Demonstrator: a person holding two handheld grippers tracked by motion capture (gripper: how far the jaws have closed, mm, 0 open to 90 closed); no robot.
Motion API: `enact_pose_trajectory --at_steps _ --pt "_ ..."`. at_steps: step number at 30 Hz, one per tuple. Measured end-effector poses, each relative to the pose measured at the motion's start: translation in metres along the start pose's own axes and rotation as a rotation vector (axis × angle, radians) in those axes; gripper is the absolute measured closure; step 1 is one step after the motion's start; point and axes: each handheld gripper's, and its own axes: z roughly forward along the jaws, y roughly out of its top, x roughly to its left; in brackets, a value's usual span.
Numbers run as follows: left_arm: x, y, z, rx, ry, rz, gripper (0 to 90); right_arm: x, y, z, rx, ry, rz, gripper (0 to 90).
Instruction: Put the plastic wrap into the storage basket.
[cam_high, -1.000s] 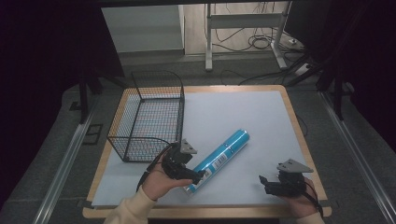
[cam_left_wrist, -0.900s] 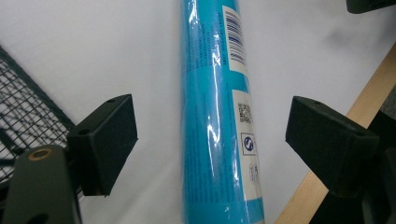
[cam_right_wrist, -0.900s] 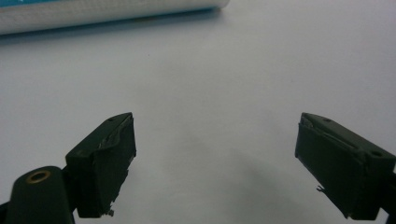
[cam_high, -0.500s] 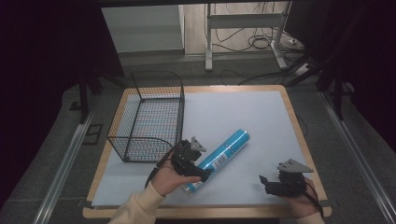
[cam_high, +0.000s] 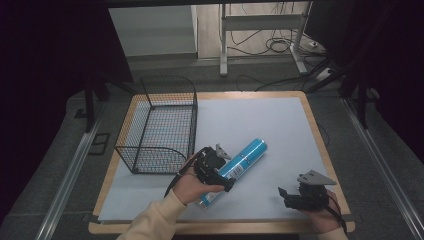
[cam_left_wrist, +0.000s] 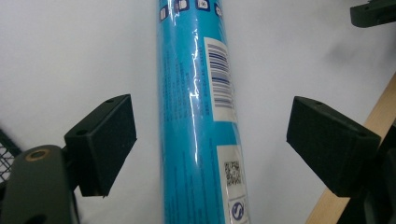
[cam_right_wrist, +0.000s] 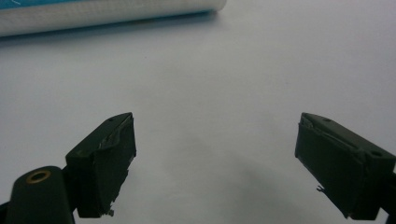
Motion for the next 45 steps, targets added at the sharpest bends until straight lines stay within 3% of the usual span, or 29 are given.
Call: enact_pose_trajectory --at_steps 11,27,45 --pt "-0.003 0.012 0.014 0.014 0.001 -0.002 15.3 0.000 0.000 0.000 -0.003 0.002 0.006 13.0" --pt "0.002 0.027 0.044 0.070 0.008 -0.025 15.4 -0.001 0.000 0.000 0.000 0.002 0.005 13.0" --pt "0.010 0.034 0.078 0.179 -0.002 -0.048 17.1 -0.003 0.000 -0.001 0.001 -0.006 0.015 12.9"
